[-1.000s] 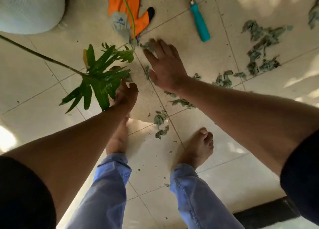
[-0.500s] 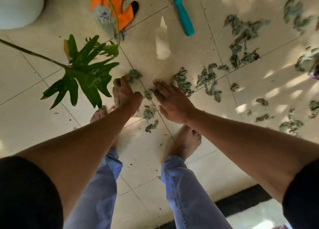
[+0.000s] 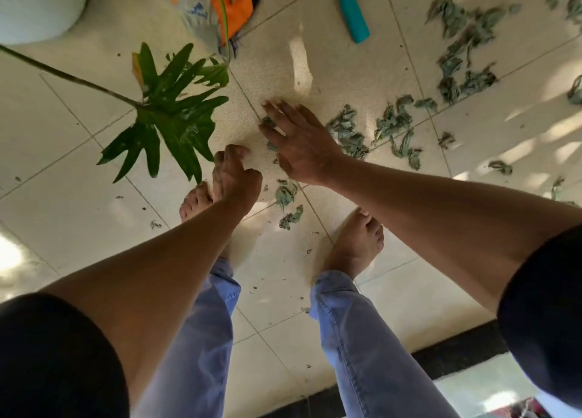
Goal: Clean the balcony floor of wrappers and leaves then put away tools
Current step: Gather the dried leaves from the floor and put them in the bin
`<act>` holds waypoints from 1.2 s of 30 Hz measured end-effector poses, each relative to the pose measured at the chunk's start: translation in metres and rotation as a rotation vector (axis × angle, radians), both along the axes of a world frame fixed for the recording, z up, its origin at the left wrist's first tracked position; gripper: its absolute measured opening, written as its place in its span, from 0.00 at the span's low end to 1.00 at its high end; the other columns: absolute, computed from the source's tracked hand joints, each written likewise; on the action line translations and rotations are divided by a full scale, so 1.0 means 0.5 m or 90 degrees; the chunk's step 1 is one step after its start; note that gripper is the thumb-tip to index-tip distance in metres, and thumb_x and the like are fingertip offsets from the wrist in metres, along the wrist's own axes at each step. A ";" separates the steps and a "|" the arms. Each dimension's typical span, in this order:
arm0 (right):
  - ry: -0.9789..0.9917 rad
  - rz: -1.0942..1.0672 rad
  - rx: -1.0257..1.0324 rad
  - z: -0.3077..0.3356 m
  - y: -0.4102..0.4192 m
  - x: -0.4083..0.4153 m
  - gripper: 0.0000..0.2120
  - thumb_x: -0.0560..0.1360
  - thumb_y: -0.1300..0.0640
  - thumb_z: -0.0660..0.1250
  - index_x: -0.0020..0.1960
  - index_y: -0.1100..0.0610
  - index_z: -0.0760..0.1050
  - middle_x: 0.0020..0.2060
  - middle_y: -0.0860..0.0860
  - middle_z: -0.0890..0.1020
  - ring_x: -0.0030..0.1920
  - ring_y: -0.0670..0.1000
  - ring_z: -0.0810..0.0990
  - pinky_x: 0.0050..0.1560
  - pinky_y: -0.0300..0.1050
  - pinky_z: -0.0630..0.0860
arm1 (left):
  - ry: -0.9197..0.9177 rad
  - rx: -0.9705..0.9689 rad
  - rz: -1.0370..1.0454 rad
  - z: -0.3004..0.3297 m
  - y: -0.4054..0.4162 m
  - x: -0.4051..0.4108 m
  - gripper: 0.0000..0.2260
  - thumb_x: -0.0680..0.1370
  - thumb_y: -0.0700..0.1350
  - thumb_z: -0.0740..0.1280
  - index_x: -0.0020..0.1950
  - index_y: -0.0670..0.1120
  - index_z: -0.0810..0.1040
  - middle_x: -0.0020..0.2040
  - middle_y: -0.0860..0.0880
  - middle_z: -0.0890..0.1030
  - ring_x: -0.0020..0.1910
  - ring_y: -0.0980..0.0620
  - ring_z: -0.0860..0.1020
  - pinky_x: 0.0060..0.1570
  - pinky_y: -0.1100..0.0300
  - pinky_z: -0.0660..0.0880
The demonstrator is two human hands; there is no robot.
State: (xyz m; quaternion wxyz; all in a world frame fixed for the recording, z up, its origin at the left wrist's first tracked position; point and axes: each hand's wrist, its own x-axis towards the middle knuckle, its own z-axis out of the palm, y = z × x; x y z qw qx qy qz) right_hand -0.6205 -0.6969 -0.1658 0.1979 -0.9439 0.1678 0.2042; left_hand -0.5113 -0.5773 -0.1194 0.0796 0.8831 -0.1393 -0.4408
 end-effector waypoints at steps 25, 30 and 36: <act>0.069 0.175 -0.102 0.010 0.183 -0.109 0.14 0.73 0.59 0.66 0.58 0.56 0.75 0.58 0.59 0.72 0.60 0.62 0.71 0.66 0.65 0.68 | 0.056 -0.046 -0.064 -0.004 0.084 -0.007 0.17 0.78 0.35 0.59 0.60 0.49 0.80 0.56 0.54 0.81 0.53 0.58 0.76 0.38 0.77 0.63; 0.033 0.077 -0.155 0.023 0.120 -0.167 0.13 0.70 0.63 0.62 0.54 0.60 0.77 0.54 0.61 0.76 0.59 0.63 0.73 0.69 0.68 0.66 | 0.026 -0.033 -0.097 0.007 0.095 -0.004 0.14 0.81 0.37 0.59 0.60 0.50 0.78 0.54 0.55 0.77 0.45 0.60 0.67 0.42 0.78 0.60; 0.040 -0.219 -0.148 0.034 0.080 -0.217 0.38 0.71 0.37 0.70 0.75 0.53 0.65 0.75 0.65 0.65 0.74 0.69 0.64 0.70 0.69 0.65 | 0.074 -0.066 -0.082 -0.003 0.079 -0.016 0.13 0.79 0.39 0.61 0.58 0.51 0.80 0.51 0.55 0.83 0.55 0.51 0.80 0.61 0.50 0.77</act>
